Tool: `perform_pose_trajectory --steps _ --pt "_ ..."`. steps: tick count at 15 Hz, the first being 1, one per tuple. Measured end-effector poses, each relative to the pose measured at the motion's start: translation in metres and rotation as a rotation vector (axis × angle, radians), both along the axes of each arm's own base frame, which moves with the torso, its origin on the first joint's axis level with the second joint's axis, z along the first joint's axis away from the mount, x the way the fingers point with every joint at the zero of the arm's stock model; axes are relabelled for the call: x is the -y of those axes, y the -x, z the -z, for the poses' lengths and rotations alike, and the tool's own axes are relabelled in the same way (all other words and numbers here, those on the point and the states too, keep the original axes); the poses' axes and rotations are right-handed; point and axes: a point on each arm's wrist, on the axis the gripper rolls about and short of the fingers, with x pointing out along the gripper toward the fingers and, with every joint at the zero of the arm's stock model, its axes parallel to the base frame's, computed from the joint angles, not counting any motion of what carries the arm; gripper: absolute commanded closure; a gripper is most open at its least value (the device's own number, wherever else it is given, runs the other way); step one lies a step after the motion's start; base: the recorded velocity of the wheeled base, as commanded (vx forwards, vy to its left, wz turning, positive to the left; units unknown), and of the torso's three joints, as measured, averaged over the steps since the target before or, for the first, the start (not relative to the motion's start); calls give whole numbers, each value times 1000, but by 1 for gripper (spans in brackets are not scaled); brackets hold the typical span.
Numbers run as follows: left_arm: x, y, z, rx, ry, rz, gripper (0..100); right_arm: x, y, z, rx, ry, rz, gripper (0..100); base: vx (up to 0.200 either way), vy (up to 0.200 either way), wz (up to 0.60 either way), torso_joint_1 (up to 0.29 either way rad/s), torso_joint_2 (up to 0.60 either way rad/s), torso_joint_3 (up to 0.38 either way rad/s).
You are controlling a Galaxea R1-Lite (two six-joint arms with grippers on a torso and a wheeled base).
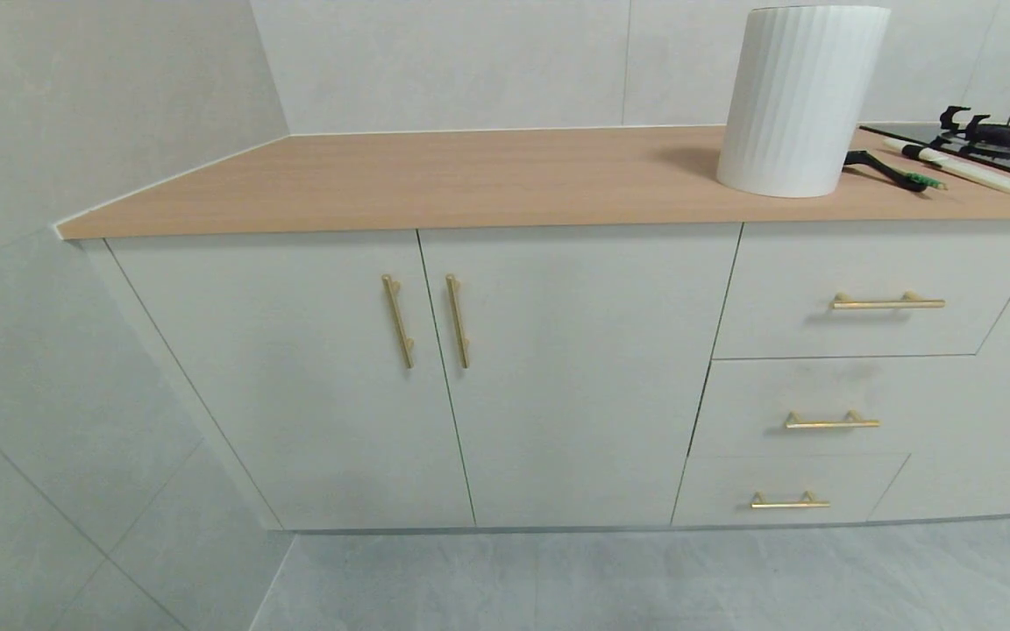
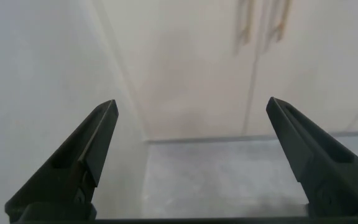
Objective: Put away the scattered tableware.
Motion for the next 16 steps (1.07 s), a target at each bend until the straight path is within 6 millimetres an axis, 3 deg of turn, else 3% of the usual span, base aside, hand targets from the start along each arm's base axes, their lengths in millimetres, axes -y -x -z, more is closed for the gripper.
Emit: perform_pose_trajectory --steps 3,7,9,13,16 --pt "-1 24 22 35 10 -136 0 6 27 17 71 39 182 0 0 0 0 0 0 0" --pt "3 32 35 98 90 -318 0 5 41 27 125 37 350 0 0 0 0 0 0 0" --pt "5 33 51 100 88 -391 0 4 40 46 105 39 364 0 0 0 0 0 0 0" --pt "8 12 88 119 83 -357 0 0 33 72 62 -3 196 0 0 0 0 0 0 0" --pt "12 0 105 146 98 -146 0 -3 33 76 39 -31 71 0 0 0 0 0 0 0"
